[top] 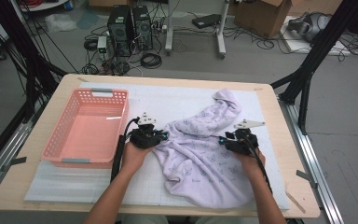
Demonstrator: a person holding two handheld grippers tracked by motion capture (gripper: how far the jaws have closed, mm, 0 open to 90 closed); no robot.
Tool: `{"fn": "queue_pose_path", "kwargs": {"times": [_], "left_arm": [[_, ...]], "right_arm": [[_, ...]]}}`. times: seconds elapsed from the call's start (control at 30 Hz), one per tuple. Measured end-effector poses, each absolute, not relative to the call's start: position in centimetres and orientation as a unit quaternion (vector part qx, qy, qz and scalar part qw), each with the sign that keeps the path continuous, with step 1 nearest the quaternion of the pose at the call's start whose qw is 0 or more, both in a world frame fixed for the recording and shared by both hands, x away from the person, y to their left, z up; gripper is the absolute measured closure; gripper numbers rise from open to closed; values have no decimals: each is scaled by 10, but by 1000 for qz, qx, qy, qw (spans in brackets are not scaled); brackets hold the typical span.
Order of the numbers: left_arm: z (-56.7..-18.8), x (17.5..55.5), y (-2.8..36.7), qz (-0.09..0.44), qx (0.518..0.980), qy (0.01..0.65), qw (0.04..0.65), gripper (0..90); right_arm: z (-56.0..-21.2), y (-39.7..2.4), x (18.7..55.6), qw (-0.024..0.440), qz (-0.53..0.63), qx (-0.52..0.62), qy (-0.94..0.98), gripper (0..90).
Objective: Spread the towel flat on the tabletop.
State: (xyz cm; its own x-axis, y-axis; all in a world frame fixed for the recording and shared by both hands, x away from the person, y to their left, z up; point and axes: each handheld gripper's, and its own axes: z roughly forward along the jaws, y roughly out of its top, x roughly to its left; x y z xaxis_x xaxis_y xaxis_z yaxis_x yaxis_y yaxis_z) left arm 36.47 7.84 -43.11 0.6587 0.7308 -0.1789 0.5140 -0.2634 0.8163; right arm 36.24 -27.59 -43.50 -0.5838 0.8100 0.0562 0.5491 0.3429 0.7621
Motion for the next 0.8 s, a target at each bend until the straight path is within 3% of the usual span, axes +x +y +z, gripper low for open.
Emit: {"fn": "queue_pose_path", "kwargs": {"times": [0.1,0.13,0.33,0.53,0.8], "left_arm": [[-430,363,78,117,785,394,463,783],[-430,363,78,117,786,391,465,780],[-430,360,74,109,787,376,477,716],[-425,359,71,113,770,367,509,470],[-424,374,64,113,771,376,501,484]], "right_arm": [[-442,-267,371,160,361,415,820,854],[-441,-270,370,153,363,417,819,875],[-428,-303,346,168,358,426,814,888],[-422,-350,310,196,316,453,810,888],[-416,-396,271,244,257,496,793,869]]}}
